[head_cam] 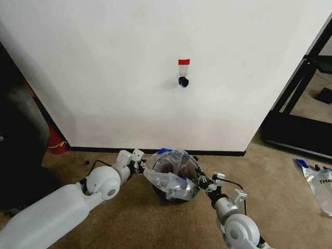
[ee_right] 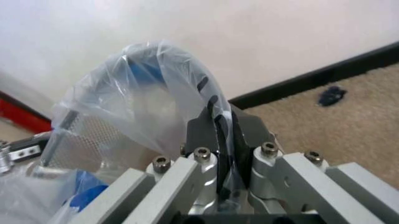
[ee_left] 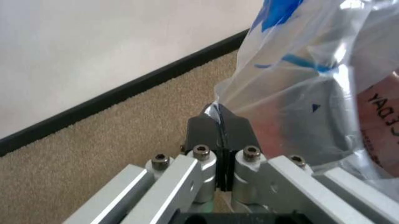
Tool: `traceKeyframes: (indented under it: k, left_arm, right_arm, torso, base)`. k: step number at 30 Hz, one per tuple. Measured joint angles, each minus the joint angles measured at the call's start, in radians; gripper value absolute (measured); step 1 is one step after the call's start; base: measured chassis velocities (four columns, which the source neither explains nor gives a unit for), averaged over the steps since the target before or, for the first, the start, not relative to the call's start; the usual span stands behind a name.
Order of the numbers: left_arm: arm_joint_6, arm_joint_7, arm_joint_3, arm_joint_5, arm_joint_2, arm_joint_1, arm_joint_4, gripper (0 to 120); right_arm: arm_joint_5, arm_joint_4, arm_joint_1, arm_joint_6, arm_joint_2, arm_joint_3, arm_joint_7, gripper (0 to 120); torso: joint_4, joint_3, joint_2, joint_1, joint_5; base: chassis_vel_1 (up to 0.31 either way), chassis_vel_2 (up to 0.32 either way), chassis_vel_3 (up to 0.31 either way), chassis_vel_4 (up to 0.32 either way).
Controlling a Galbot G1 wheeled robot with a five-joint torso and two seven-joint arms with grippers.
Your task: Pick up the garbage bag from the wall and place it over the trash bin.
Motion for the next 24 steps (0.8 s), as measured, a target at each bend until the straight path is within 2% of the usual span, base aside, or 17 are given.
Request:
traceKeyframes:
  k: [14, 24]
  left_arm:
    - [0.021, 0.025, -0.018, -0.023, 0.018, 0.065, -0.023, 0]
    - [0.018, 0.032, -0.042, -0.022, 0.032, 0.11, -0.056, 0]
  right_arm:
    - [0.088, 0.001, -0.005, 0.037, 0.032, 0.032, -0.038, 1]
    - [0.141, -0.011, 0.027, 0.036, 0.053, 0.05, 0.04, 1]
  torso:
    - [0.0, 0.0, 0.0, 0.0, 0.0]
    - [0.0, 0.0, 0.0, 0.0, 0.0001]
  base:
    - [0.0, 0.0, 0.0, 0.0]
    - [0.0, 0.0, 0.0, 0.0]
